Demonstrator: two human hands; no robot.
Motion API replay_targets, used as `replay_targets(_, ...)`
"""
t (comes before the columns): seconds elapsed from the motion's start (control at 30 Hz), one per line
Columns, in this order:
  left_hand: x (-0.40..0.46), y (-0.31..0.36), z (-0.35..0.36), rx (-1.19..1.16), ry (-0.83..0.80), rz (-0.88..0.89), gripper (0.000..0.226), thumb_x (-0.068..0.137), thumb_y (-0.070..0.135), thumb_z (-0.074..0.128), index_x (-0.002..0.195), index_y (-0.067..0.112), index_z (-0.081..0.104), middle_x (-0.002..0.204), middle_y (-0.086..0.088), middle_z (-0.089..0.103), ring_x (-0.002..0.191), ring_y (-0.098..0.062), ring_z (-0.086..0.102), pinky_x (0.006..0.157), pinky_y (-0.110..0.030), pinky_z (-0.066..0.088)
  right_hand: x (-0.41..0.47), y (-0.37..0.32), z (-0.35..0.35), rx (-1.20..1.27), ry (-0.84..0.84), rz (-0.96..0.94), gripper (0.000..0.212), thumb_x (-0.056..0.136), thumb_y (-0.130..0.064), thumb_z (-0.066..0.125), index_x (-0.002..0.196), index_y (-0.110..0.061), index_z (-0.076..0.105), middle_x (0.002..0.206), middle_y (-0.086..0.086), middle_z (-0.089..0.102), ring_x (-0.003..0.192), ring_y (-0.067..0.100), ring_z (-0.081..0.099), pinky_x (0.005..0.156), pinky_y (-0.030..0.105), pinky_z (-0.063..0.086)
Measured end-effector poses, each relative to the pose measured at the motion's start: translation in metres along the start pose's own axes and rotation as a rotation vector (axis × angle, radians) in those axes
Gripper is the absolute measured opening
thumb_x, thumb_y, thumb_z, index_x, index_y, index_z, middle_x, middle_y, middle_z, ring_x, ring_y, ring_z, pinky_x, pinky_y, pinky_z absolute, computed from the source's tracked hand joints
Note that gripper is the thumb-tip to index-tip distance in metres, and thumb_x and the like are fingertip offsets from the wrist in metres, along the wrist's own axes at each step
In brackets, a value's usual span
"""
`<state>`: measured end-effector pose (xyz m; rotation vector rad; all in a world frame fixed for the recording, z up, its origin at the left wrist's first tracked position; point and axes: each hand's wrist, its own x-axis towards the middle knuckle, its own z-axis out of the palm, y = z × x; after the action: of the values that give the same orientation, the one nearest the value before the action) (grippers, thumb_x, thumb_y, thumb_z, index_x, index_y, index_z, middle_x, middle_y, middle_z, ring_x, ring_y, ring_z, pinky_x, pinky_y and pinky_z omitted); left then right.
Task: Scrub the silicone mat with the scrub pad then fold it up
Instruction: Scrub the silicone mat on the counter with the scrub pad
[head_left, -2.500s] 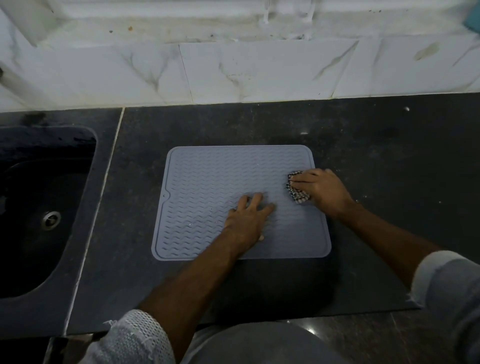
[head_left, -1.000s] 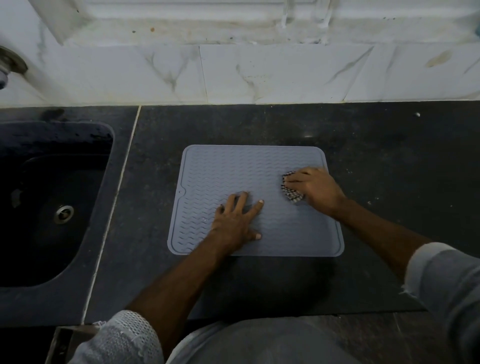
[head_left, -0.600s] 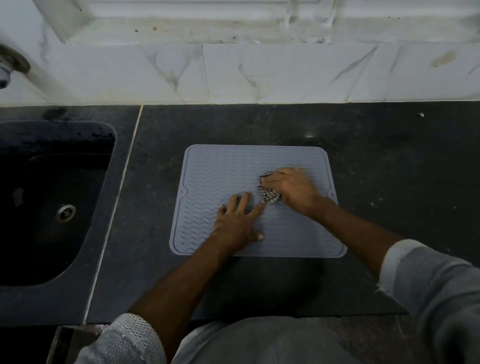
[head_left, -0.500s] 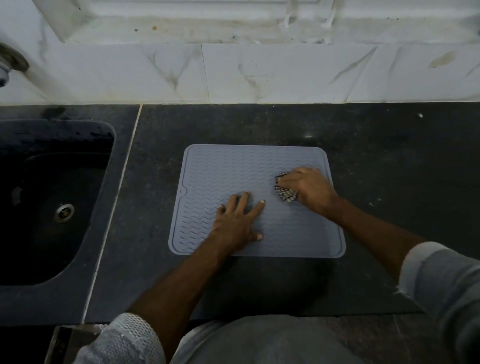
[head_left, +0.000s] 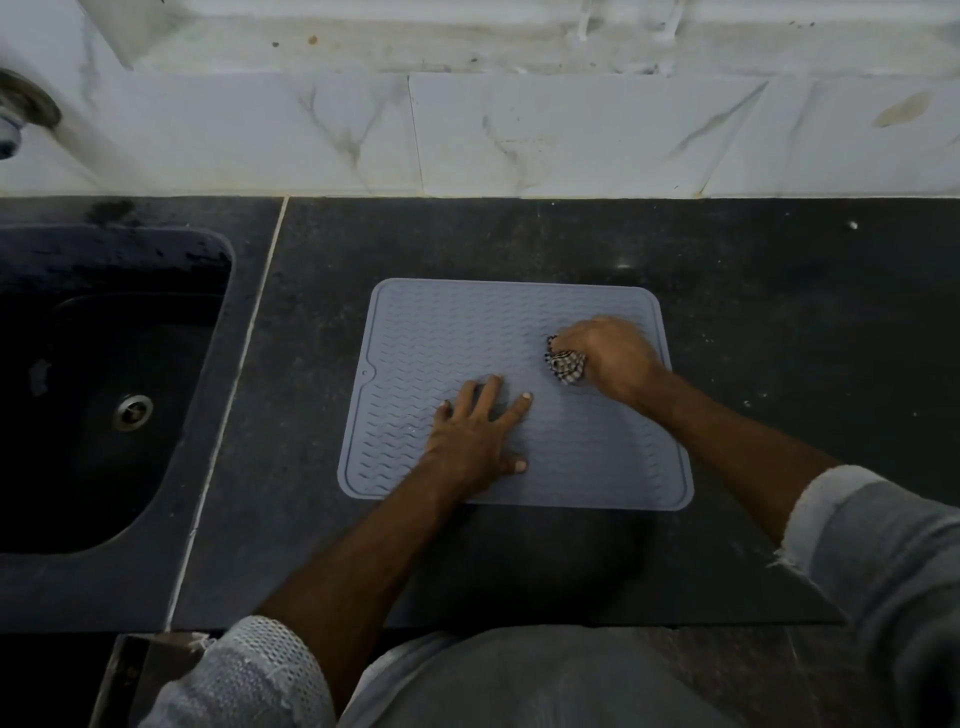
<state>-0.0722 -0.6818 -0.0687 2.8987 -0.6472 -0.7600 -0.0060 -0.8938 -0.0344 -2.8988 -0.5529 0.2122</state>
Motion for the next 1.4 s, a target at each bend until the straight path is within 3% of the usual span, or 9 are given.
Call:
replay_targets(0.1, -0.001, 0.002, -0.002, 0.001, -0.006, -0.009, 0.094, 0.083, 0.060, 0.056, 0.148, 0.043, -0.010, 0.157, -0.001, -0.021, 0.143, -0.033, -0.016, 0.113, -0.057, 0.004, 0.005, 0.002, -0.007, -0.008, -0.038, 0.077, 0.025, 0.082, -0.018, 0.066, 0.108, -0.019, 0.068, 0.110, 0.004, 0.068, 0.104, 0.023, 0.059, 0.095, 0.041, 0.045)
replay_targets(0.2, 0.001, 0.002, -0.001, 0.003, -0.010, -0.015, 0.095, 0.083, 0.061, 0.057, 0.147, 0.043, -0.011, 0.157, -0.001, -0.021, 0.143, -0.033, -0.016, 0.112, -0.058, 0.003, 0.009, -0.013, -0.006, 0.073, 0.031, 0.003, 0.021, 0.084, -0.013, 0.061, 0.104, -0.013, 0.069, 0.108, 0.006, 0.069, 0.102, 0.025, 0.060, 0.092, 0.042, 0.046)
replay_targets(0.3, 0.001, 0.002, -0.001, 0.009, -0.009, -0.013, 0.094, 0.083, 0.061, 0.056, 0.147, 0.043, -0.010, 0.157, -0.001, -0.020, 0.143, -0.033, -0.015, 0.112, -0.058, 0.004, 0.012, -0.026, 0.003, 0.033, 0.020, -0.065, 0.026, 0.087, -0.015, 0.055, 0.111, -0.013, 0.066, 0.114, 0.009, 0.066, 0.106, 0.029, 0.057, 0.094, 0.045, 0.044)
replay_targets(0.43, -0.002, 0.001, -0.002, -0.001, -0.004, 0.004, 0.094, 0.084, 0.059, 0.056, 0.148, 0.042, -0.010, 0.157, -0.001, -0.021, 0.143, -0.033, -0.016, 0.113, -0.057, 0.003, -0.006, -0.002, 0.007, 0.070, -0.012, 0.022, 0.034, 0.095, -0.029, 0.047, 0.126, -0.021, 0.057, 0.128, 0.009, 0.058, 0.117, 0.028, 0.050, 0.103, 0.042, 0.036)
replay_targets(0.6, -0.007, 0.002, -0.008, -0.016, -0.006, 0.018, 0.092, 0.086, 0.057, 0.055, 0.149, 0.040, -0.009, 0.157, -0.002, -0.021, 0.143, -0.032, -0.016, 0.113, -0.057, 0.003, -0.030, 0.020, -0.001, 0.028, 0.007, 0.002, 0.037, 0.082, -0.020, 0.068, 0.118, -0.014, 0.064, 0.119, 0.011, 0.064, 0.109, 0.032, 0.056, 0.097, 0.044, 0.043)
replay_targets(0.77, -0.008, 0.003, -0.010, -0.007, -0.018, 0.018, 0.091, 0.086, 0.057, 0.054, 0.150, 0.039, -0.008, 0.157, -0.003, -0.021, 0.143, -0.033, -0.016, 0.115, -0.058, 0.004, -0.004, -0.020, 0.005, 0.097, 0.106, -0.029, 0.035, 0.086, -0.014, 0.060, 0.121, -0.014, 0.061, 0.126, 0.007, 0.061, 0.117, 0.027, 0.051, 0.102, 0.044, 0.036)
replay_targets(0.93, -0.007, 0.003, -0.009, -0.001, -0.023, 0.006, 0.091, 0.086, 0.059, 0.053, 0.149, 0.039, -0.009, 0.157, -0.004, -0.021, 0.143, -0.033, -0.017, 0.115, -0.058, 0.004, 0.009, -0.041, 0.017, -0.036, -0.028, -0.078, 0.039, 0.093, -0.019, 0.050, 0.132, -0.021, 0.052, 0.142, -0.002, 0.046, 0.129, 0.023, 0.040, 0.109, 0.039, 0.027)
replay_targets(1.1, -0.008, 0.001, -0.008, -0.040, -0.023, 0.027, 0.088, 0.088, 0.057, 0.051, 0.149, 0.040, -0.010, 0.157, -0.003, -0.022, 0.143, -0.032, -0.019, 0.114, -0.057, 0.000, -0.035, 0.005, 0.014, -0.076, 0.024, 0.017, 0.040, 0.089, -0.018, 0.058, 0.129, -0.022, 0.054, 0.139, 0.000, 0.050, 0.128, 0.024, 0.043, 0.108, 0.043, 0.029)
replay_targets(1.4, -0.009, -0.030, -0.014, -0.110, 0.067, 0.095, 0.090, 0.085, 0.048, 0.062, 0.150, 0.037, 0.002, 0.159, -0.002, -0.013, 0.145, -0.030, -0.009, 0.115, -0.051, 0.005, -0.036, -0.002, 0.016, -0.045, 0.006, 0.103, 0.048, 0.081, -0.015, 0.067, 0.128, -0.018, 0.056, 0.136, 0.003, 0.053, 0.124, 0.025, 0.047, 0.105, 0.044, 0.033)
